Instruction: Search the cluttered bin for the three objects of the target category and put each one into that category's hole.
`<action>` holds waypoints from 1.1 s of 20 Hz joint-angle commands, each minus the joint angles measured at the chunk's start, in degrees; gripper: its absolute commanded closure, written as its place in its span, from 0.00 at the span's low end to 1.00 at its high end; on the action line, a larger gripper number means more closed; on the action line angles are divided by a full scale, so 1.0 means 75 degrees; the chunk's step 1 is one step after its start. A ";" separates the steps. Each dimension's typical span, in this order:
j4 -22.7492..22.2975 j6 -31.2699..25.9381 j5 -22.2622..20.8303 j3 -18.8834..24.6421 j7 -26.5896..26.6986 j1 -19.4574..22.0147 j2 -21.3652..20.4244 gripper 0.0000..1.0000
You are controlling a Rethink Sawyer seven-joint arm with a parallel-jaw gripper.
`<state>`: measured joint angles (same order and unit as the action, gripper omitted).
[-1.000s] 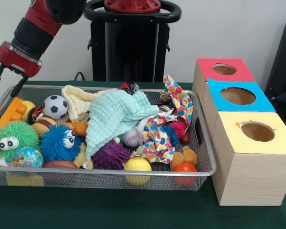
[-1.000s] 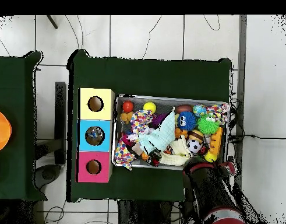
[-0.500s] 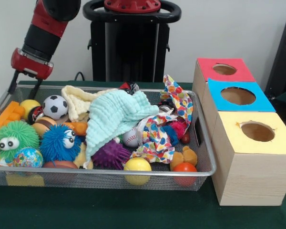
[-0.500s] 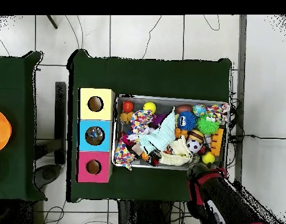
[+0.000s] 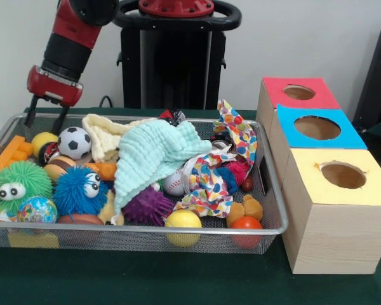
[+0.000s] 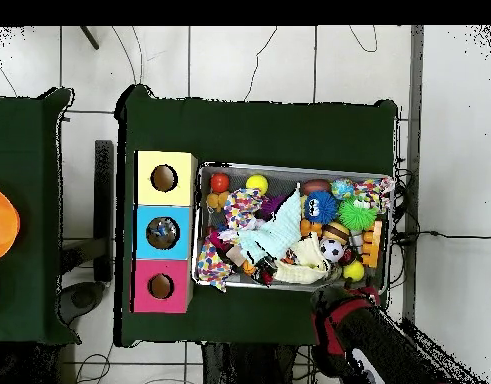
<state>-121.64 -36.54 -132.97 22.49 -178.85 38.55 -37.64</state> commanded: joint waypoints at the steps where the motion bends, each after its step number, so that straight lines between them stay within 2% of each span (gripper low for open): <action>1: -0.0262 -0.0742 -0.0573 0.1523 -0.1786 0.0064 0.0225 0.00; 11: -0.0872 -0.2072 -0.1050 0.1881 -0.2232 0.0069 -0.0241 0.00; 18: -0.1570 -0.2755 -0.1732 0.3010 -0.3281 0.0762 -0.0239 0.00; 22: -0.1621 -0.2923 -0.1614 0.3168 -0.3069 0.0824 -0.0302 0.00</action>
<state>-133.32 -53.28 -141.41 37.69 -182.83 43.59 -39.15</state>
